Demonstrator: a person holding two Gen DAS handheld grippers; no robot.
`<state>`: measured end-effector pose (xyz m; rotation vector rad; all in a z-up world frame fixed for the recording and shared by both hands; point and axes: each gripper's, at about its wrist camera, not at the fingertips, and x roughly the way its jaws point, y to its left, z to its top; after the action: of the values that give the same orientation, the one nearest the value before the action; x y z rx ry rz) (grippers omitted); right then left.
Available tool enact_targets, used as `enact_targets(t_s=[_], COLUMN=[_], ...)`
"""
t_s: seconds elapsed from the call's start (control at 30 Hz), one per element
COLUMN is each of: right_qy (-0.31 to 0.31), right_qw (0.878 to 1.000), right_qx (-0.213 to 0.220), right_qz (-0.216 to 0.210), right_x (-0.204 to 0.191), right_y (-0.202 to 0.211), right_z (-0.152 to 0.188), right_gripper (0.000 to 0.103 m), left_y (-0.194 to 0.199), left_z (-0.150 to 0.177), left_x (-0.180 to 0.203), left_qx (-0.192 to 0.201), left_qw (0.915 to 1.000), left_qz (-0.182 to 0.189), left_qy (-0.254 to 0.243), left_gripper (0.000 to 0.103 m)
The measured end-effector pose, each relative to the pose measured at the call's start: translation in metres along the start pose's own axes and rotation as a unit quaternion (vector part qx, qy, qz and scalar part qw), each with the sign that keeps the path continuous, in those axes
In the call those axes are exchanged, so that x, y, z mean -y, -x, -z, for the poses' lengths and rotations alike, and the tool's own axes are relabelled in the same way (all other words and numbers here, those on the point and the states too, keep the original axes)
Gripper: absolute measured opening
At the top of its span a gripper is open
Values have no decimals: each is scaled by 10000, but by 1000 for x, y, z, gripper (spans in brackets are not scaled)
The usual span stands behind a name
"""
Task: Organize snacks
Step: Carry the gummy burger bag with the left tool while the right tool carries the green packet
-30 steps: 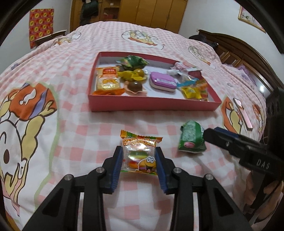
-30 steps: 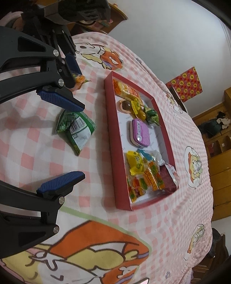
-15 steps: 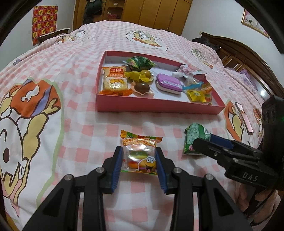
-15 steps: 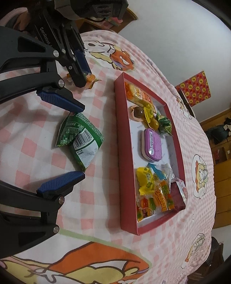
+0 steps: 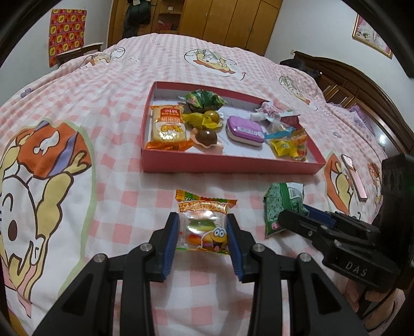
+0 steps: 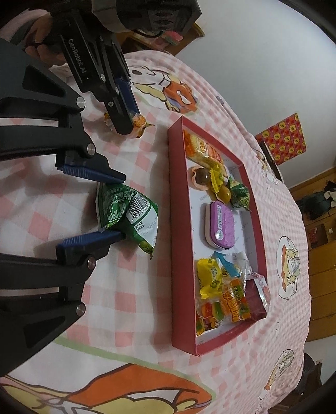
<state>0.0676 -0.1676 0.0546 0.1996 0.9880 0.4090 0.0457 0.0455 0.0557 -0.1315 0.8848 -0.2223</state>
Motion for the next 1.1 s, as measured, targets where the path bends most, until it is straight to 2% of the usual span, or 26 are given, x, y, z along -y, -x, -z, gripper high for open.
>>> enact_targets(t_s=[0.63, 1.1], right_qy=[143, 57], right_qw=[9993, 9984], right_qx=[356, 547], right_qz=[-44, 160], right_x=[-2, 16], right_y=[27, 21], right_z=[-23, -61], right_gripper=[36, 36], left_y=[7, -28], left_z=[-47, -79], left_x=[18, 28], left_qx=[373, 386], left_qw=[9992, 9990], left_qz=[115, 154], left_qy=[-102, -150], left_gripper=[37, 37])
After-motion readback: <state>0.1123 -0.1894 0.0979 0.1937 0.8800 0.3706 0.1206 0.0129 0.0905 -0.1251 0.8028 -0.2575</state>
